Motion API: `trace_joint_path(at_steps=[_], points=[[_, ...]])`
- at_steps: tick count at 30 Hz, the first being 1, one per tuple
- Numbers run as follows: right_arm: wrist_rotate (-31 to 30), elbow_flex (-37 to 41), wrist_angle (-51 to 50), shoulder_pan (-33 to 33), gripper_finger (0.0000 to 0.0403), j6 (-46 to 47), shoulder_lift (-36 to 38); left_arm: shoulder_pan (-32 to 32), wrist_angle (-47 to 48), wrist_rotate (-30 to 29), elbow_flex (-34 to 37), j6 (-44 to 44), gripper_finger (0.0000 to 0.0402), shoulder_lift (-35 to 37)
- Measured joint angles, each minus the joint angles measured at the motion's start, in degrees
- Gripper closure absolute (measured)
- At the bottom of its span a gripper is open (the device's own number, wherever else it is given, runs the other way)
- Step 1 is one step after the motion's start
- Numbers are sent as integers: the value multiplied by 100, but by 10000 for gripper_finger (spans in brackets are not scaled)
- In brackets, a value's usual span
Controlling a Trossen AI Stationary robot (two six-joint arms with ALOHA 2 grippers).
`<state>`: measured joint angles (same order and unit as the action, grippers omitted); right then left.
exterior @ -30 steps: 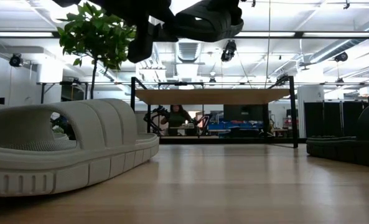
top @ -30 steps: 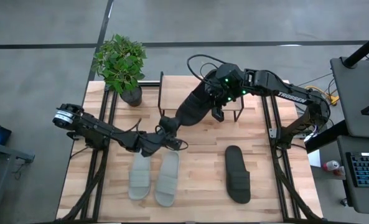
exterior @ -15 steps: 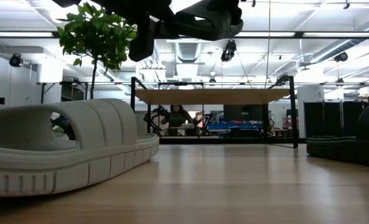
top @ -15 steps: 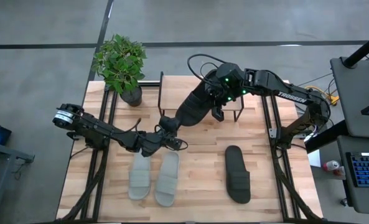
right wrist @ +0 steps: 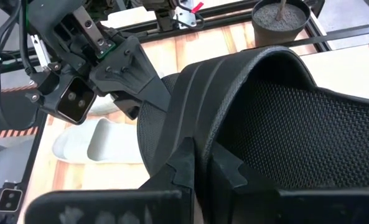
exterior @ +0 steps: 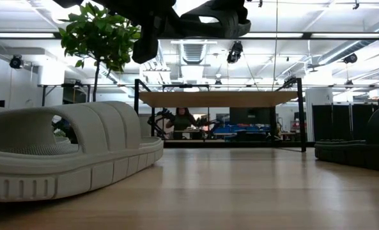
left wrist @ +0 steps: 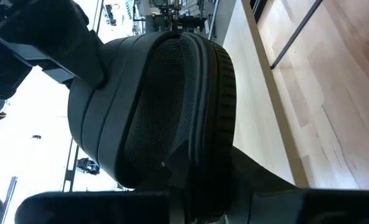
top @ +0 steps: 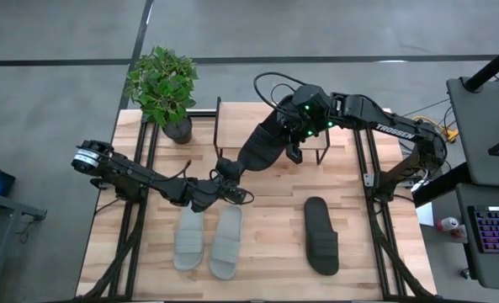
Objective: Pick and place slides into the shelf
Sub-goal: Put the left black slide on the shelf
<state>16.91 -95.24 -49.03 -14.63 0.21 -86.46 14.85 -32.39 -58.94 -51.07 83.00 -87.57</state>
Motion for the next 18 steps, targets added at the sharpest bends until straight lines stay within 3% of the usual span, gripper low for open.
trace_joint_path(at_steps=[11, 18], points=[[-46, 0, 15, -2, 384, -77, 0, 0, -10, -9, 0, -16, 370, 0], [-431, 0, 29, -2, 315, -181, 0, 0, -23, -7, 37, -197, 370, 0]])
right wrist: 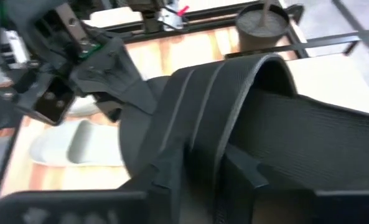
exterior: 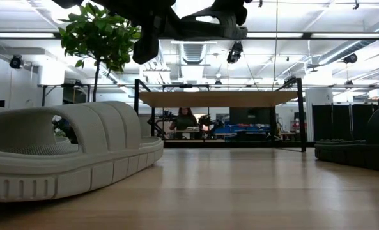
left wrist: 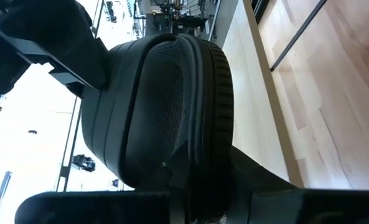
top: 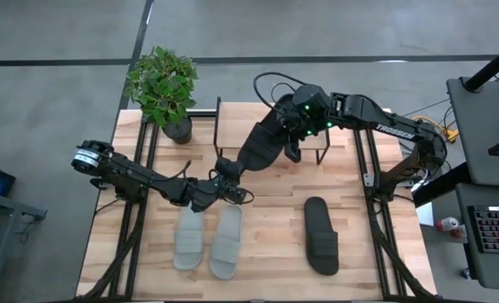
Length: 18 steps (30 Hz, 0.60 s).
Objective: Pick and place slides into the shelf
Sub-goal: Put the left black slide on the shelf
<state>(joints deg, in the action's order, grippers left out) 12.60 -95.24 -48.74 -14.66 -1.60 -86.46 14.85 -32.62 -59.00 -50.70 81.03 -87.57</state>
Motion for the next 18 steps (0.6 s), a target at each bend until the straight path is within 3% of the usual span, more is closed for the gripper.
trace_joint_path(at_steps=[9, 15, 18], points=[[-610, 0, 159, -101, 230, -40, 100, 11, 61, -67, 81, -139, 371, 2], [-1779, -213, 129, -165, 204, -236, 457, 15, 62, -157, 116, -263, 371, -135], [-1890, -219, 136, -164, 201, -203, 679, 15, 30, -254, 116, -316, 371, -307]])
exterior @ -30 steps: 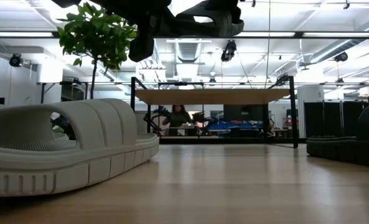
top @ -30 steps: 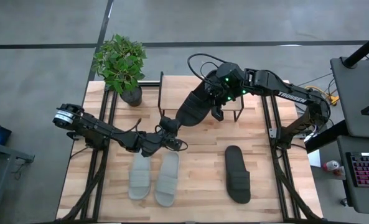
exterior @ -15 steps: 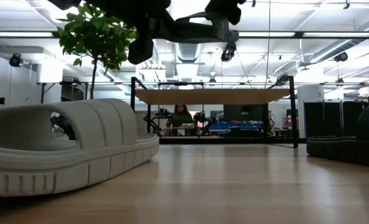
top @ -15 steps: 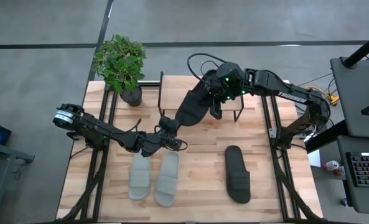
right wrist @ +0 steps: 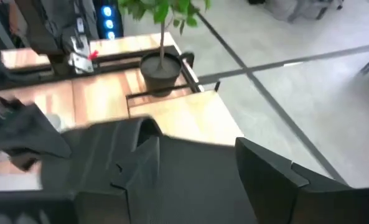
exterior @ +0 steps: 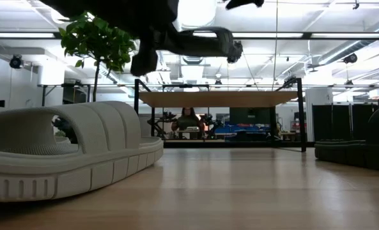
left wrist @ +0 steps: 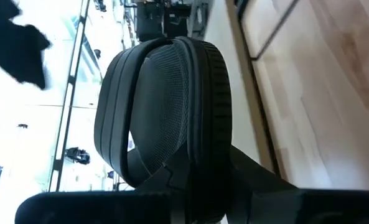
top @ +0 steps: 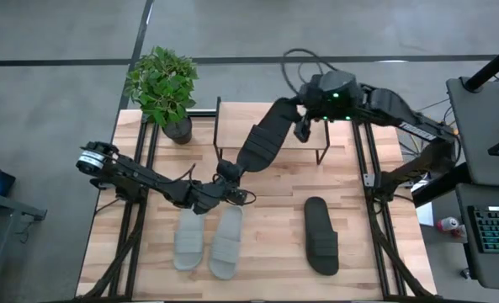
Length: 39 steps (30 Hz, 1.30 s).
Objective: Pick and place slides into the shelf
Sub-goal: Put the left black slide on the shelf
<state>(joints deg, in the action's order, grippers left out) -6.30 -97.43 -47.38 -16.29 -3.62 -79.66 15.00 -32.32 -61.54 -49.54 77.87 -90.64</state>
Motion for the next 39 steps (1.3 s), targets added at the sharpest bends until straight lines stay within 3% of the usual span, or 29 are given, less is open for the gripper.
trace_joint_path(at_steps=[9, 28, 39], points=[[22, 437, -27, 173, 200, 164, 160, -31, -607, -514, -394, 132, 371, -695], [25, 562, 424, 179, 199, -552, 547, -220, -977, -760, -1799, 197, 372, -2071], [42, 562, 359, 177, 199, -606, 624, -412, -990, -758, -2441, -202, 372, -2337]])
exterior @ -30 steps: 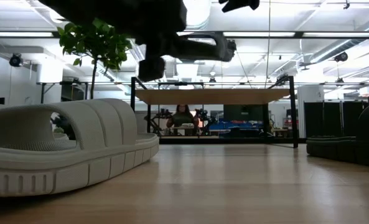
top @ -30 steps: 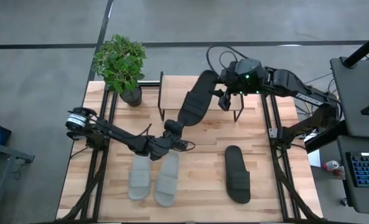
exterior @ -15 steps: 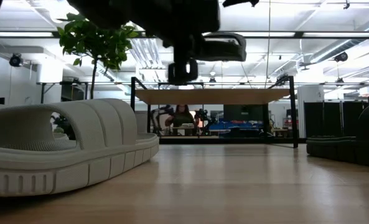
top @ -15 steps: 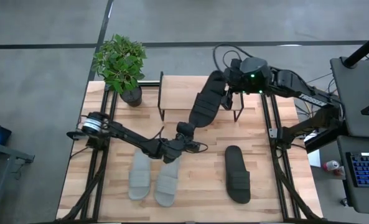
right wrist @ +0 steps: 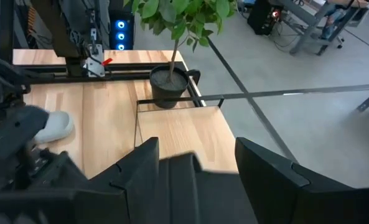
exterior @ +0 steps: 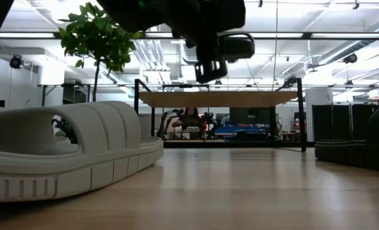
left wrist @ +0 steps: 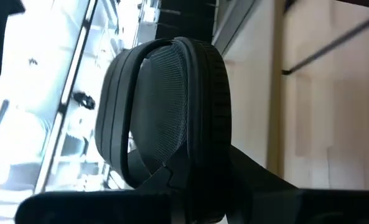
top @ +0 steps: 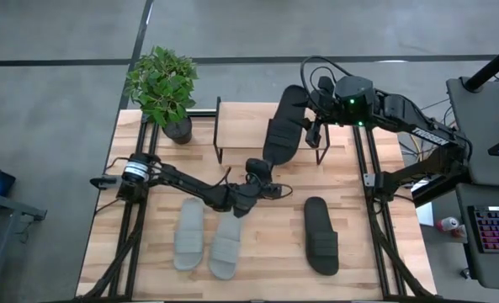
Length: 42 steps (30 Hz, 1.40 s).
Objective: Pick and place slides into the shelf
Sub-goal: Put the left black slide on the shelf
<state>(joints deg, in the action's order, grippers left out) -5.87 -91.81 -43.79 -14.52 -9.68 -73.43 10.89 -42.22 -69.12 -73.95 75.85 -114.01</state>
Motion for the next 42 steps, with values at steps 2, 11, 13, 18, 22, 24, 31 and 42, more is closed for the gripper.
trace_joint_path(at_steps=[2, 11, 13, 18, 22, 24, 31, 42], points=[[-4, -18, -2, 0, 199, -31, 0, -36, 15, -5, -48, -97, 372, 19], [-19, -197, 0, 0, 199, -85, 0, -151, 134, 384, -173, -200, 372, 14], [-19, -233, 2, 0, 199, -85, 0, -186, 188, 392, -173, -338, 373, 8], [-19, -258, 14, 0, 199, -85, 0, -233, 439, 598, -171, -790, 373, 6], [-19, -258, 24, 0, 199, -85, -11, -268, 429, 767, -170, -812, 373, 6], [-19, -258, 24, 0, 199, -85, -15, -279, 426, 860, -176, -837, 373, 6], [-19, -258, 39, 0, 199, -80, -17, -318, 531, 1036, -313, -1109, 373, 4], [-19, -258, 42, 0, 199, -45, -17, -415, 563, 1358, -368, -1406, 373, 4]])
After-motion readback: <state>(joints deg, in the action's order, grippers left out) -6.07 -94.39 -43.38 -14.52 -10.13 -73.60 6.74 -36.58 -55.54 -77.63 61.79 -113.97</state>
